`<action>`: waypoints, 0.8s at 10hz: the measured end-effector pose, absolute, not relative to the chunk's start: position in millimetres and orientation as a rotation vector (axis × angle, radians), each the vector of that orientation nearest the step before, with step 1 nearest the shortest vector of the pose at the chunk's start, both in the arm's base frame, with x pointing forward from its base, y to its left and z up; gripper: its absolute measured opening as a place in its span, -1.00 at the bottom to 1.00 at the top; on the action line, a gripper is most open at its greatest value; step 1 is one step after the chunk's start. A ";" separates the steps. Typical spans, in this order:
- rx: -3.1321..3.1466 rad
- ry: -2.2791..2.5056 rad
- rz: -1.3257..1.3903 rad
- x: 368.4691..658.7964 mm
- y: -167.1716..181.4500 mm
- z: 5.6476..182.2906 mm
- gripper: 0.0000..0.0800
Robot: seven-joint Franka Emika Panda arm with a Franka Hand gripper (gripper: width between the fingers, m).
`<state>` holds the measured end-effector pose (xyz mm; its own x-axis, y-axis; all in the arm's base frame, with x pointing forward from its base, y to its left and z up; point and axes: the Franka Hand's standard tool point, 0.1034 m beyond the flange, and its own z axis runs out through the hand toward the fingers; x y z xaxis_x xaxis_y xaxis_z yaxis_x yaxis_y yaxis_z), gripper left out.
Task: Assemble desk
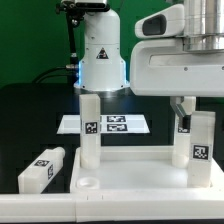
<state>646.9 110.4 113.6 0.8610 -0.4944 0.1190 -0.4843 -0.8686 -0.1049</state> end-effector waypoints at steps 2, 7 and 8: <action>-2.848 1.088 -0.194 645.9 103.6 112.5 -0.28; -2.417 1.804 -0.133 638.9 99.3 111.7 -0.28; -2.289 1.954 -0.109 638.0 97.6 111.8 -0.28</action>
Offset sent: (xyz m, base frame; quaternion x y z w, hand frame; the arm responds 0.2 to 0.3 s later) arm -0.0241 0.0023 -0.0087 0.0069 -0.0459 0.4618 0.8858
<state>638.0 97.6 111.8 0.1590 -0.9868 -0.0289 -0.9775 -0.1533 -0.1450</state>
